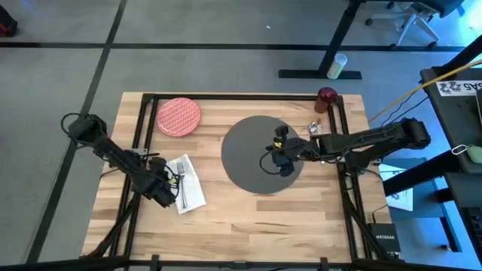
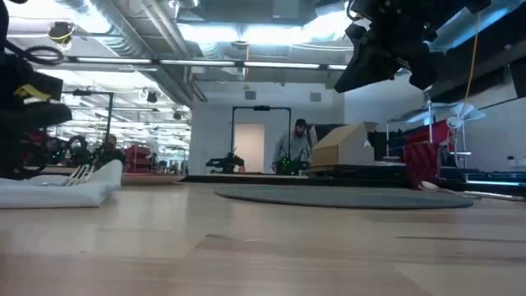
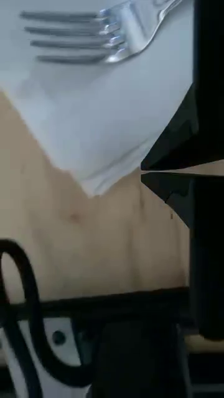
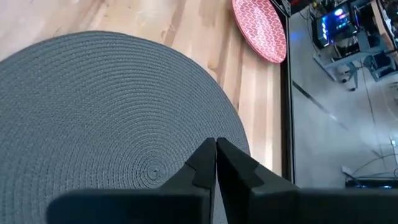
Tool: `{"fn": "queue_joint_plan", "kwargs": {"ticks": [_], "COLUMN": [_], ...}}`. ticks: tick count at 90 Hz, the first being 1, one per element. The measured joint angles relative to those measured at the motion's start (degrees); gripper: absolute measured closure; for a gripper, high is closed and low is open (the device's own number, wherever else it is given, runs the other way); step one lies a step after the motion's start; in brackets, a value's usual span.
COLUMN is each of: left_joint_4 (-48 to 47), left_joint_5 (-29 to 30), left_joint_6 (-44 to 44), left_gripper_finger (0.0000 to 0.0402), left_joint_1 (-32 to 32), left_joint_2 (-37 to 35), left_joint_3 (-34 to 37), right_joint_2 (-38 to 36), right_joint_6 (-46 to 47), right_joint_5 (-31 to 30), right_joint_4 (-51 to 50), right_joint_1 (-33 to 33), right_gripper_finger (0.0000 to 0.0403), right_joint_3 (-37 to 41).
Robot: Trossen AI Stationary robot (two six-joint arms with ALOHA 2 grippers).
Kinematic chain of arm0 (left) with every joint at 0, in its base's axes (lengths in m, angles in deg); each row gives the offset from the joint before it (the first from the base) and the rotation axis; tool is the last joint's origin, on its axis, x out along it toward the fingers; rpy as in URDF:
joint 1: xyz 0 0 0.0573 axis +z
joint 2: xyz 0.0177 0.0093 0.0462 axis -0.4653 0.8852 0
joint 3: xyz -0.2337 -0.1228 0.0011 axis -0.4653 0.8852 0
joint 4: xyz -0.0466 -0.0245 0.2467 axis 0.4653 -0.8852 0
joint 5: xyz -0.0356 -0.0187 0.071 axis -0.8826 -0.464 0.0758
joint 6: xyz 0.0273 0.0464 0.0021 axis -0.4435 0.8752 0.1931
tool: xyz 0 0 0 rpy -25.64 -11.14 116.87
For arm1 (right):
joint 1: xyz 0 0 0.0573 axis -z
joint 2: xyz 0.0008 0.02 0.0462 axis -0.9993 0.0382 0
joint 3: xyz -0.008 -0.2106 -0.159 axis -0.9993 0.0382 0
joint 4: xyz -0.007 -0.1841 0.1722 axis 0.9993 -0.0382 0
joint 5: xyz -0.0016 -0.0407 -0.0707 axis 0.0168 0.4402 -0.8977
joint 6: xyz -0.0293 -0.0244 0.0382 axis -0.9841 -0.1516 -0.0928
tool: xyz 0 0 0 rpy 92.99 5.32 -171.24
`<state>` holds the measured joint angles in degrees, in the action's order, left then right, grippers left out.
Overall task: Set table place
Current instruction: Adjust the white table napkin
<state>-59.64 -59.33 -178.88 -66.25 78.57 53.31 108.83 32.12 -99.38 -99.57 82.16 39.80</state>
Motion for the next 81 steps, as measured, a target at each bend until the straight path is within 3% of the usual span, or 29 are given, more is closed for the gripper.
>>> {"fn": "queue_joint_plan", "kwargs": {"ticks": [33,81], "left_joint_4": [3.8,8.8], "left_joint_5": [-2.2,-1.1], "left_joint_6": [2.6,14.3], "left_gripper_finger": [0.0401,0.0401], "left_joint_1": [3.3,12.4], "left_joint_2": [1.2,2.1], "left_joint_3": [2.3,4.0], "right_joint_2": [0.0,0.0], "right_joint_6": [0.5,0.6], "right_joint_5": [0.0,0.0], "right_joint_4": [-0.4,-1.3], "right_joint_1": [0.0,0.0], "right_gripper_finger": [0.0403,0.0403], "right_joint_3": [0.0,0.0]}}
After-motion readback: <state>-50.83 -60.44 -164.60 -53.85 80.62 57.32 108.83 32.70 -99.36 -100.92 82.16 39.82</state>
